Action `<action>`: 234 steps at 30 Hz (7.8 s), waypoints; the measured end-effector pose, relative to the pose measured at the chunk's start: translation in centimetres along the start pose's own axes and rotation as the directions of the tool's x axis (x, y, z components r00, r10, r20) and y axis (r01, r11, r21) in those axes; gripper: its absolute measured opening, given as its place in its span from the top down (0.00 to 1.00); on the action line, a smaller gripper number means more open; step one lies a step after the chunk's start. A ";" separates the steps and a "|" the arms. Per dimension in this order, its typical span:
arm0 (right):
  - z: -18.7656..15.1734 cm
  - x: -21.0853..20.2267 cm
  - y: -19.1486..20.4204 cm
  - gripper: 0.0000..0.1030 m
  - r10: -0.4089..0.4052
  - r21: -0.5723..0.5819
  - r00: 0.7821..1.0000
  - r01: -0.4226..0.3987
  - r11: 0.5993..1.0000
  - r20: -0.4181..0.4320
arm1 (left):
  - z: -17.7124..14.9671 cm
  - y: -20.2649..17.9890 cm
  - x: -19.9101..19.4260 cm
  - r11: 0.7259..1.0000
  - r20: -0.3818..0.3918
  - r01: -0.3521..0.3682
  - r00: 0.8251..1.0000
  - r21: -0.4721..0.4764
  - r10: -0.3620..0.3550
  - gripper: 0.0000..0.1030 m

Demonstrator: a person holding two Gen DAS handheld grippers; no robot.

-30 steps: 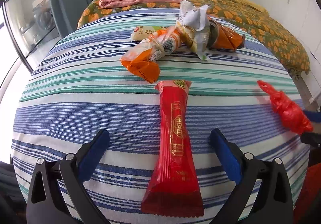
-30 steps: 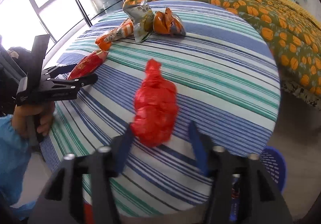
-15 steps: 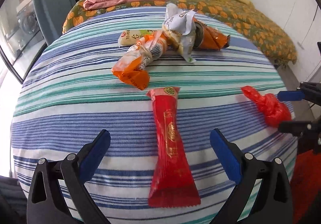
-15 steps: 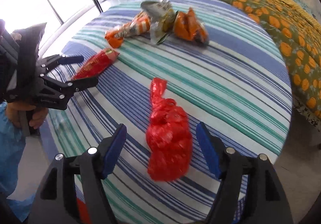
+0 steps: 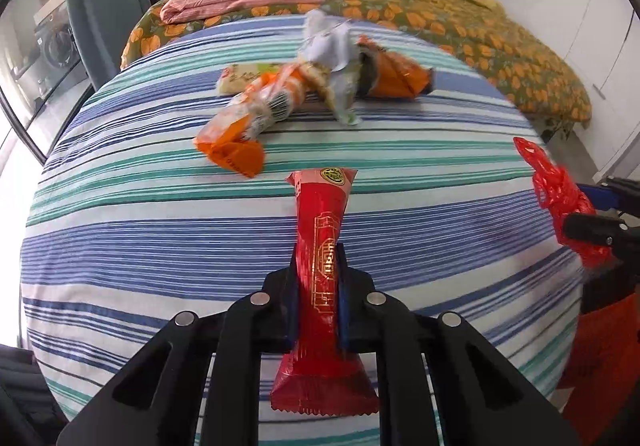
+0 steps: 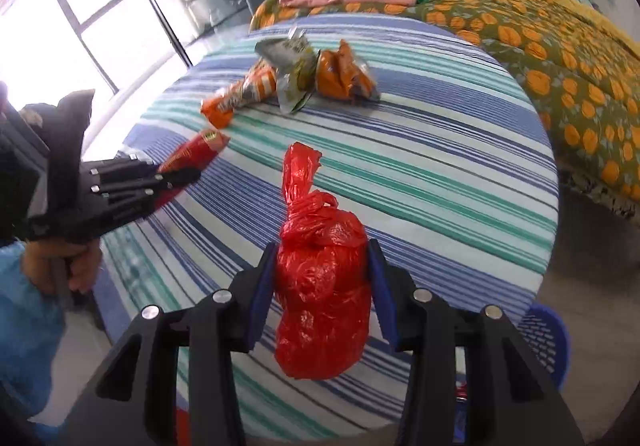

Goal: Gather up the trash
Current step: 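Carry the red stick and red bag to the wastebasket and release both, then move both tools back over the table toward the remaining wrappers, then grasp the orange-white bread bag with the left tool while the right tool grasps the orange chip bag, then carry the bread bag and chip bag to the blue wastebasket and release both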

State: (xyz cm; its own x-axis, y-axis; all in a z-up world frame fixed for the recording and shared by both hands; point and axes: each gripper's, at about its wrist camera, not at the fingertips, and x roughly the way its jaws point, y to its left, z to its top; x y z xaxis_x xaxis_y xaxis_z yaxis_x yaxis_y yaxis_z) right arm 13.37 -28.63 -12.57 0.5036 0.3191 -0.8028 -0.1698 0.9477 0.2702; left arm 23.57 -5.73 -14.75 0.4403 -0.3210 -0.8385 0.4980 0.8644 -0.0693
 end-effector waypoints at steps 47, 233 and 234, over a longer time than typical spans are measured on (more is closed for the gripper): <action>-16.8 -8.0 -29.8 0.15 -0.361 0.588 0.932 0.295 0.753 -0.006 | -2.1 -38.0 7.4 0.901 0.015 0.354 0.929 0.249 -0.370 0.05; -16.3 -8.6 -25.9 0.42 -0.253 0.590 0.964 0.161 0.791 0.077 | -2.3 -35.1 8.6 0.912 -0.142 0.359 0.931 0.196 -0.336 0.55; -16.6 -8.5 -26.3 0.42 -0.254 0.592 0.964 0.163 0.789 0.074 | -2.3 -35.4 9.1 0.915 -0.145 0.350 0.934 0.201 -0.326 0.55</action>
State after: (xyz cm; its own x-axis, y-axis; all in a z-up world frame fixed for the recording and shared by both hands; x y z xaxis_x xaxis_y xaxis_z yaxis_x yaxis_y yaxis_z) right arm -0.49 -56.31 -21.62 0.5917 0.0665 -0.8034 0.4494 0.8001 0.3972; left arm 8.26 -38.36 -21.18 0.1408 -0.5257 -0.8390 0.7602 0.6003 -0.2485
